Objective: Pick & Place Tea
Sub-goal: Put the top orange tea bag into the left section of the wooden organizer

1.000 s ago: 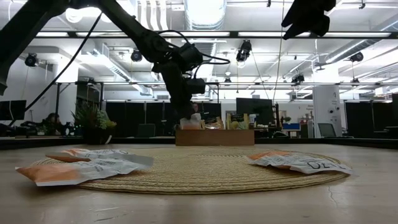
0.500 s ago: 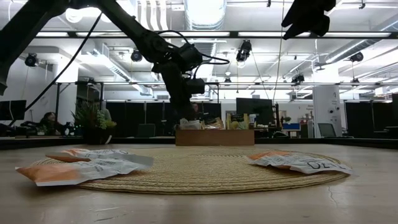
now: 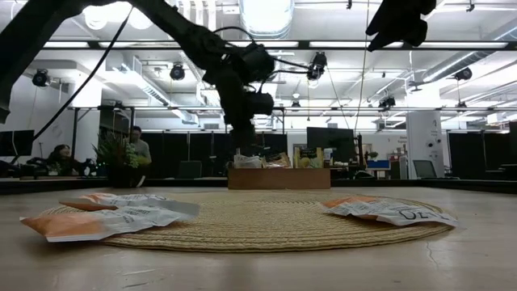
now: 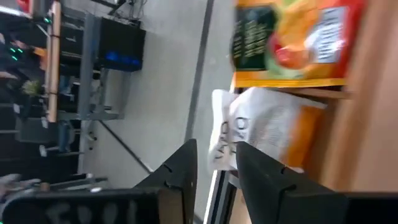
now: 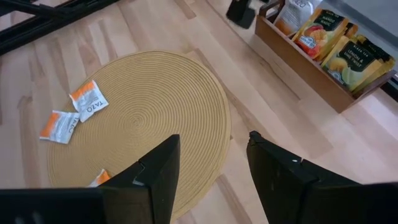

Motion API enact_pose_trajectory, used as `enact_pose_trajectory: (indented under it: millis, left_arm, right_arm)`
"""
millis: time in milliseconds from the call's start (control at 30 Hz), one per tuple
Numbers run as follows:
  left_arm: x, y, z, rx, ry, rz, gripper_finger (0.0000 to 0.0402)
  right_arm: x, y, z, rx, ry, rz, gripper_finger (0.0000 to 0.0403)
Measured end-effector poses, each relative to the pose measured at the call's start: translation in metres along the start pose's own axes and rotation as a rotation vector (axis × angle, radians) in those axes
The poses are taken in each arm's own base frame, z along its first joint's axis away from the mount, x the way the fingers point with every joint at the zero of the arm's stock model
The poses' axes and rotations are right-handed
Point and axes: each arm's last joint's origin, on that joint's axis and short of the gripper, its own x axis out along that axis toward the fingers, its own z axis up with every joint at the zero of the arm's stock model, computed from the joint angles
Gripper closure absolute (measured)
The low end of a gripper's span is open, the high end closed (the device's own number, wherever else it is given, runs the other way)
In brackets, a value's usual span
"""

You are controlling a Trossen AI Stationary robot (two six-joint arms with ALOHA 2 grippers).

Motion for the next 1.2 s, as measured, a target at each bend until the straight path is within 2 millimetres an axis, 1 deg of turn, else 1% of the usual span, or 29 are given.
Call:
enact_pose_trajectory:
  millis: [100, 233, 333, 400, 533, 600, 667, 767, 833, 900, 1067, 1200]
  left_arm:
    - [-0.016, -0.012, 0.008, 0.041, 0.011, -0.012, 0.0296]
    - [-0.043, -0.024, 0.014, 0.037, 0.025, -0.071, 0.0296]
    - [-0.068, -0.026, 0.013, -0.017, 0.041, -0.126, 0.0296]
    - [-0.087, -0.025, 0.010, -0.083, 0.061, -0.176, 0.0296]
    - [-0.123, -0.025, -0.002, -0.235, 0.110, -0.365, 0.0296]
    - [-0.141, -0.027, -0.008, -0.276, 0.136, -0.481, 0.0296]
    - [-0.159, -0.030, -0.009, -0.305, 0.127, -0.587, 0.0296]
    - [-0.189, -0.037, -0.011, -0.262, 0.049, -0.702, 0.0296]
    - [-0.208, -0.042, -0.013, -0.216, 0.002, -0.731, 0.0296]
    - [-0.223, -0.050, -0.017, -0.170, -0.025, -0.752, 0.0296]
    - [-0.249, -0.066, -0.023, -0.091, -0.075, -0.789, 0.0296]
    - [-0.260, -0.079, -0.027, 0.012, -0.101, -0.833, 0.0296]
  right_arm:
    - [0.000, 0.000, 0.000, -0.004, 0.000, 0.000, 0.0220]
    - [0.001, 0.000, -0.001, -0.025, 0.003, -0.001, 0.0220]
    - [0.002, 0.000, -0.002, -0.043, 0.007, -0.003, 0.0220]
    - [0.003, -0.001, -0.003, -0.051, 0.011, -0.005, 0.0220]
    - [0.006, -0.002, -0.006, -0.058, 0.026, -0.011, 0.0220]
    - [0.008, -0.002, -0.009, -0.070, 0.033, -0.013, 0.0220]
    - [0.010, -0.003, -0.011, -0.090, 0.045, -0.016, 0.0220]
    - [0.011, -0.003, -0.011, -0.104, 0.048, -0.016, 0.0220]
    - [0.011, -0.003, -0.011, -0.108, 0.047, -0.016, 0.0220]
    - [0.011, -0.003, -0.011, -0.109, 0.048, -0.015, 0.0220]
    - [0.011, -0.003, -0.011, -0.108, 0.048, -0.012, 0.0220]
    - [0.011, -0.002, -0.011, -0.107, 0.042, -0.009, 0.0220]
